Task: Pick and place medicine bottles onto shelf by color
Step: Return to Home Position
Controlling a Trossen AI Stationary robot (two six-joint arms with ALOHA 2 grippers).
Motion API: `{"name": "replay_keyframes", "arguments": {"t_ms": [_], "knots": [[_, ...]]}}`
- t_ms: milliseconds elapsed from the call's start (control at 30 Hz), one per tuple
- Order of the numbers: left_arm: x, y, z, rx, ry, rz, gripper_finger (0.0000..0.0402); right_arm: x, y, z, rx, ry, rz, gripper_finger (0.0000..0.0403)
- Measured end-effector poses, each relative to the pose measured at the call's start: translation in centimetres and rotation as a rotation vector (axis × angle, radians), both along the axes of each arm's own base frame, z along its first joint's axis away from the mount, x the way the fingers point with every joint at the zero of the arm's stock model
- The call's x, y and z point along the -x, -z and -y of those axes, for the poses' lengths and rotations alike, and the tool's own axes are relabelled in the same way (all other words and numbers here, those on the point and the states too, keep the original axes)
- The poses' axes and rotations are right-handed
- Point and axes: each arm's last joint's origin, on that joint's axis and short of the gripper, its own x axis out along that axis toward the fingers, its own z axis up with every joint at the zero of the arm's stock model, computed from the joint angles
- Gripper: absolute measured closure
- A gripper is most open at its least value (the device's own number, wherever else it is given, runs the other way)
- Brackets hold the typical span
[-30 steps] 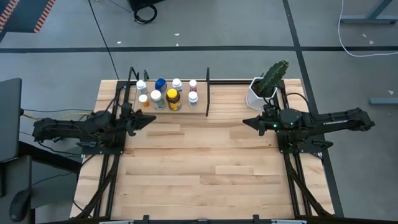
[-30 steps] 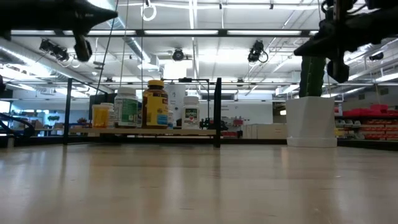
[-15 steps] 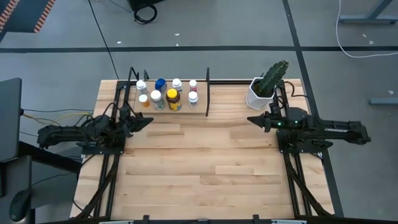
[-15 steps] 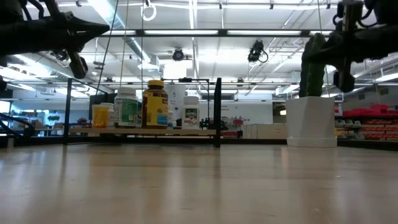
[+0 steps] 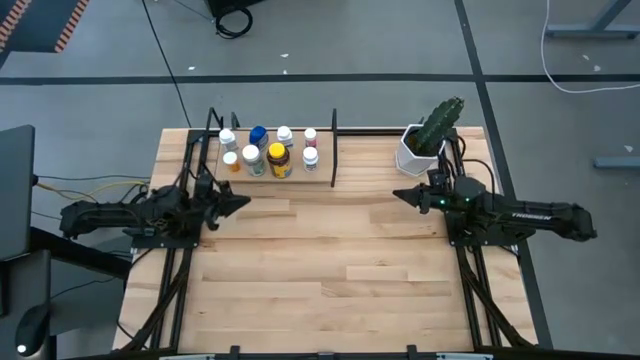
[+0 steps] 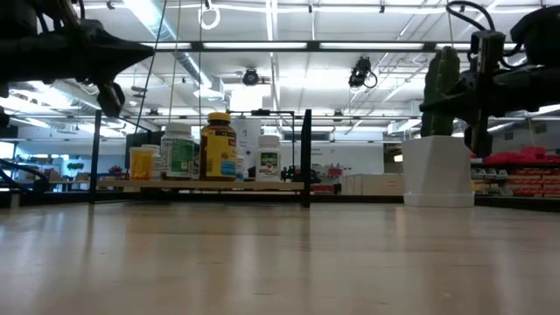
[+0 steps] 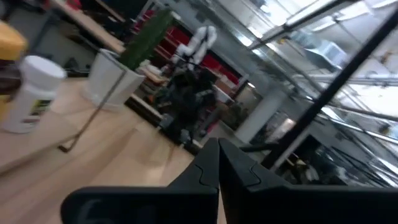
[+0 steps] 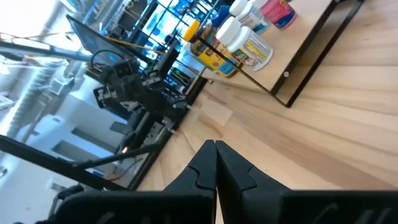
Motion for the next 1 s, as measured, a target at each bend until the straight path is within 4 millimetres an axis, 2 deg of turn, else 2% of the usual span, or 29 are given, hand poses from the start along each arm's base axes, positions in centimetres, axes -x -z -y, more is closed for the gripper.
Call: {"name": "replay_keyframes", "arguments": {"t_ms": [233,433,633,867,1000], "knots": [[0.0,0.0,-0.2,0.029,-0.083,0.002,0.0383,0.1,-0.2,0.6,0.04,0.023,0.008,0.0399],[0.0,0.5,-0.3,-0.123,-0.107,-0.075,0.0386,0.1,-0.3,0.6,0.093,0.025,0.013,0.0393],[-0.1,1.3,-0.3,-0.333,-0.125,-0.188,0.0391,0.2,0.6,0.5,0.318,-0.032,-0.149,0.039],[-0.1,1.6,-0.3,-0.454,-0.13,-0.237,0.0375,0.1,0.6,0.2,0.652,-0.191,-0.184,0.0389],[-0.1,1.7,-0.3,-0.503,-0.13,-0.261,0.037,0.1,0.6,0.1,0.767,-0.227,-0.194,0.0388]]}}
